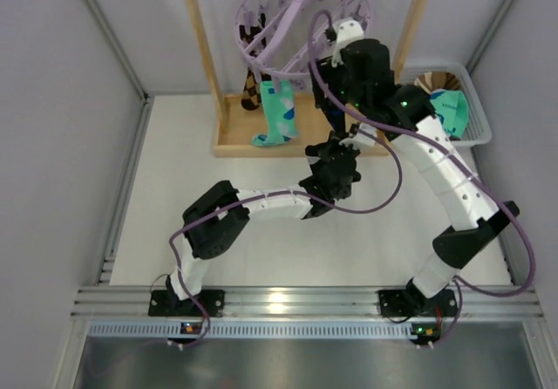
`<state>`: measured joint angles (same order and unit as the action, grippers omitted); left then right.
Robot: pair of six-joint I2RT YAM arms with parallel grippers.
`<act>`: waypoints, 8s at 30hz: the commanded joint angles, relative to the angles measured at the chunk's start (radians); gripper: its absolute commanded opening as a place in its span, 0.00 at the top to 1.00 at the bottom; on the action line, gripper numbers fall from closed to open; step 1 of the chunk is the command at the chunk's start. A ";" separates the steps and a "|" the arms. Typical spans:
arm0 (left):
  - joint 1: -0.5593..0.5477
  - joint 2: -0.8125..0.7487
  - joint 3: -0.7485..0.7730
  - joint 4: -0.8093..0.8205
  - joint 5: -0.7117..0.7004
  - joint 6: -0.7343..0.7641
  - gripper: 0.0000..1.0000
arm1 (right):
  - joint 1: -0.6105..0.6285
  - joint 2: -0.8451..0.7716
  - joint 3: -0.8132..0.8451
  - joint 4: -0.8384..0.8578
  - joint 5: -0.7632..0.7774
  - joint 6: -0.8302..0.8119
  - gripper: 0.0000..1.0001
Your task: Remove the socks clipped to the hanger
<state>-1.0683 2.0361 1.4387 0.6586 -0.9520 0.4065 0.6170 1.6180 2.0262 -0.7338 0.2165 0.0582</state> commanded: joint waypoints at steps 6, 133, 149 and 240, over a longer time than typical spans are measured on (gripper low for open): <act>-0.025 0.021 0.043 0.009 -0.007 0.046 1.00 | 0.151 0.111 0.065 -0.052 0.518 -0.159 0.27; 0.234 -1.254 -0.506 -0.999 0.595 -0.819 0.01 | -0.772 -0.057 -0.504 0.421 -0.071 0.223 1.00; 0.237 -1.275 -0.497 -1.056 0.564 -0.790 0.02 | -0.864 0.539 0.152 0.214 -0.131 0.169 0.48; 0.272 -1.171 -0.701 -0.747 0.573 -0.781 0.02 | -0.879 0.214 -0.273 0.393 -0.287 0.329 0.06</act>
<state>-0.8139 0.8284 0.7666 -0.2939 -0.4160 -0.4477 -0.2703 2.0090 1.7477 -0.3065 -0.0769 0.4377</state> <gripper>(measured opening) 0.984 0.899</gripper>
